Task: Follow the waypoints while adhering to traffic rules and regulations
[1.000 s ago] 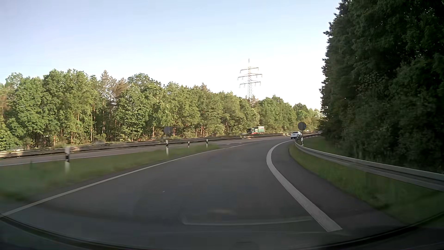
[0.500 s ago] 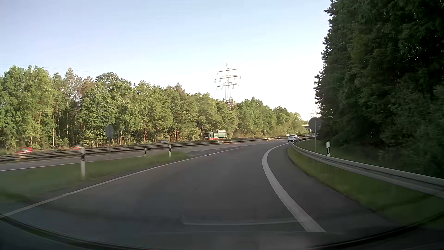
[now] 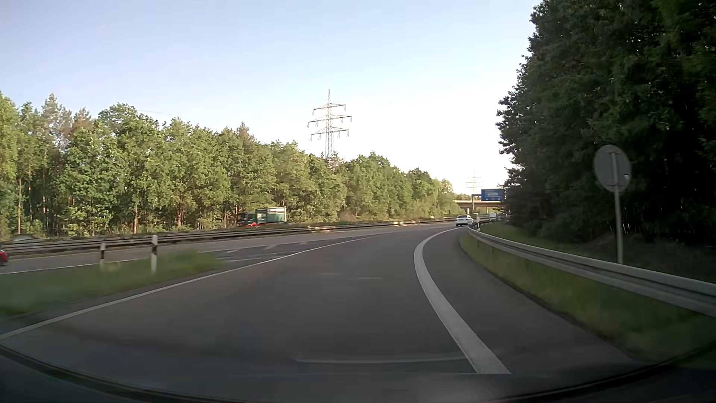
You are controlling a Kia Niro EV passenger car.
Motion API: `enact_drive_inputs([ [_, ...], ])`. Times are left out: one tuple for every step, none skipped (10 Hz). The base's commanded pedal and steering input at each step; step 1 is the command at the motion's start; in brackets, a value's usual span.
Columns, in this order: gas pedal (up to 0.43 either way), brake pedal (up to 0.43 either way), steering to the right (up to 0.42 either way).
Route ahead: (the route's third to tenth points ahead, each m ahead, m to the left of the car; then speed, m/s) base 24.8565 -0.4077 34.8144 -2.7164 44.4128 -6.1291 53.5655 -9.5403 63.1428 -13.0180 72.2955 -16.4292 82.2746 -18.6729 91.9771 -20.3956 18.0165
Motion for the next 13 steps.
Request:
enact_drive_inputs([
  [0.000, 0.000, 0.052],
  [0.000, 0.000, 0.052],
  [0.000, 0.000, 0.052],
  [0.000, 0.000, 0.052],
  [0.000, 0.000, 0.052],
  [0.000, 0.000, 0.053],
  [0.000, 0.000, 0.053],
  [0.000, 0.000, 0.053],
  [0.000, 0.006, 0.052],
  [0.000, 0.000, 0.052],
  [0.000, 0.000, 0.052],
  [0.000, 0.000, 0.050],
  [0.000, 0.000, 0.043],
])
